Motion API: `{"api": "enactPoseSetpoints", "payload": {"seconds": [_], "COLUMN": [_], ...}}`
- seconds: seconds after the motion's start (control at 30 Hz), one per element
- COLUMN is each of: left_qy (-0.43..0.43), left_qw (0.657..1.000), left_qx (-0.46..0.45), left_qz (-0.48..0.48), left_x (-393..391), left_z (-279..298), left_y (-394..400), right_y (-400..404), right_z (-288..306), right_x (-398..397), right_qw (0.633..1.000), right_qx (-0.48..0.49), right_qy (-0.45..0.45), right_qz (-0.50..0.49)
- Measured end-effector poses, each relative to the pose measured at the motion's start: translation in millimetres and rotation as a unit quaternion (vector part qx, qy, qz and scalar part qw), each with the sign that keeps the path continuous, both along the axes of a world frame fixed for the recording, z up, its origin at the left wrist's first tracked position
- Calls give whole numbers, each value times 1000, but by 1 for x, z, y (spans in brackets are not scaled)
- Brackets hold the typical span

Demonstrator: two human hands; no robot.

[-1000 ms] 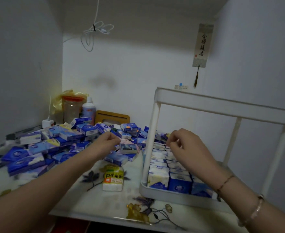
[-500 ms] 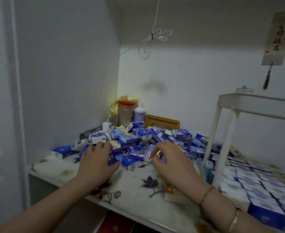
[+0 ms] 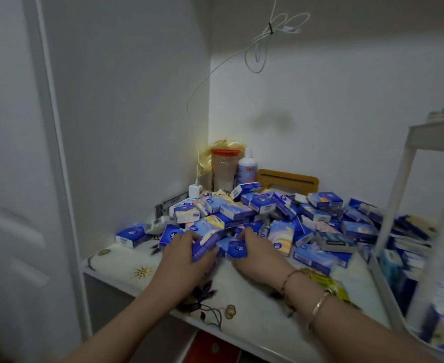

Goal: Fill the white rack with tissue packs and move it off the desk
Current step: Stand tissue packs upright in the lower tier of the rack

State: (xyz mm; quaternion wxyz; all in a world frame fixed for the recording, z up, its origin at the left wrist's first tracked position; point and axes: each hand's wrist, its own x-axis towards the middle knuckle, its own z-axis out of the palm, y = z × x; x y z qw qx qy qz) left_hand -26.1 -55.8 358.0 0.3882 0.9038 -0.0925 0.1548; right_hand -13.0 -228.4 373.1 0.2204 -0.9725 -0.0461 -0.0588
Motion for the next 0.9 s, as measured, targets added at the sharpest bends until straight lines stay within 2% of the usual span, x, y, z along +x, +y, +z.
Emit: {"api": "enactPoseSetpoints", "payload": {"seconds": [0.07,0.17,0.2,0.27,0.33,0.43,0.53,0.57,0.6,0.67,0.73,0.83,0.9], "left_qy": [44,116,137,166,155,99,106,102,93,75,63,47,24], "left_qw": [990,945,922,872,846,865,872,874,876,877,884,895,904], "left_qx": [-134,-305,-363,-455,-499,-484,-471,-470,-468,-469,-459,-436,-417], "left_qz": [-8,4,-4,-65,-111,-87,-79,-75,-70,-63,-61,-78,-93], "left_x": [-3,9,13,17,14,13,7,4,1,-2,-5,-10,-15], "left_z": [11,21,23,22,22,19,18,18,19,22,25,26,27], "left_y": [-6,-13,-13,-13,-9,7,19,21,22,24,25,23,20], "right_y": [1,8,14,26,33,38,42,43,42,39,36,31,21], "right_z": [7,22,26,31,35,39,23,15,7,-3,-7,-4,4], "right_x": [-3,-7,-10,-19,-23,-25,-22,-20,-18,-13,-11,-16,-22], "right_qw": [992,936,919,907,908,922,932,943,961,981,981,978,985], "right_qx": [123,350,394,412,399,356,313,266,179,6,-73,-111,-70], "right_qy": [-9,4,16,36,34,32,71,86,87,39,-36,-81,-100], "right_qz": [-24,-25,2,77,126,149,167,178,190,190,176,157,120]}}
